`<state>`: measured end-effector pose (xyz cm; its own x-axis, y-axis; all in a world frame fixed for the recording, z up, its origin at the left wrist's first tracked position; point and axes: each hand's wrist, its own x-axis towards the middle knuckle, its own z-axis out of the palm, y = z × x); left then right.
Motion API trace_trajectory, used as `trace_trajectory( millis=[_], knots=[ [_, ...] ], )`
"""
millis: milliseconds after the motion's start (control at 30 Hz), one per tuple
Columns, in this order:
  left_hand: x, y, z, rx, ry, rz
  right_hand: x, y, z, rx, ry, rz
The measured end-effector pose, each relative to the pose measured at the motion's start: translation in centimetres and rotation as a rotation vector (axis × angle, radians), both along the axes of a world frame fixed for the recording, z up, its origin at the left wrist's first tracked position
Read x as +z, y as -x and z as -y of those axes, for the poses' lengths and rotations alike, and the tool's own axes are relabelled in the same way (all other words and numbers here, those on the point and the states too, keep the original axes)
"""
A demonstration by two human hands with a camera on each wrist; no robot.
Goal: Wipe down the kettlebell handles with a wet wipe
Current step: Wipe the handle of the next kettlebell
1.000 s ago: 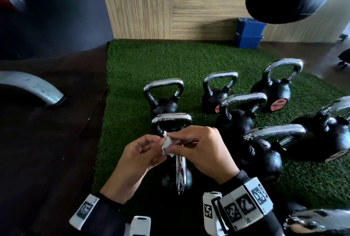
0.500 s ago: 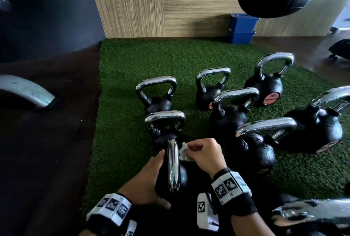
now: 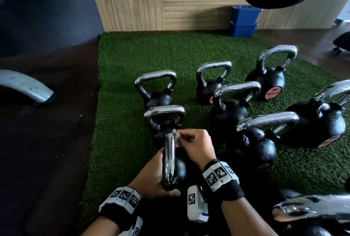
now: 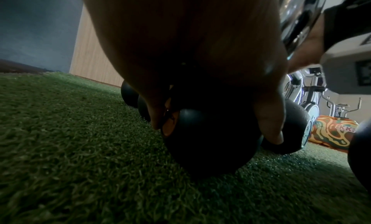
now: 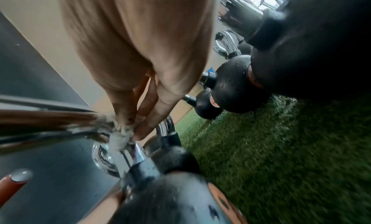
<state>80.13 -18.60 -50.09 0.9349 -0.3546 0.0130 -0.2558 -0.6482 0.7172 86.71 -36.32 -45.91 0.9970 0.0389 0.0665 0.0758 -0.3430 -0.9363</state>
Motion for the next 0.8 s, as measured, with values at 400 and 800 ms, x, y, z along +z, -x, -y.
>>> trace_trajectory(
  millis=[400, 800],
  knots=[
    [0.5, -0.9, -0.9, -0.043, 0.005, -0.093, 2.8, 2.3, 1.5, 0.218, 0.037, 0.17],
    [-0.8, -2.3, -1.9, -0.047, 0.054, -0.182, 5.7, 2.4, 1.6, 0.522, 0.162, 0.042]
  ],
)
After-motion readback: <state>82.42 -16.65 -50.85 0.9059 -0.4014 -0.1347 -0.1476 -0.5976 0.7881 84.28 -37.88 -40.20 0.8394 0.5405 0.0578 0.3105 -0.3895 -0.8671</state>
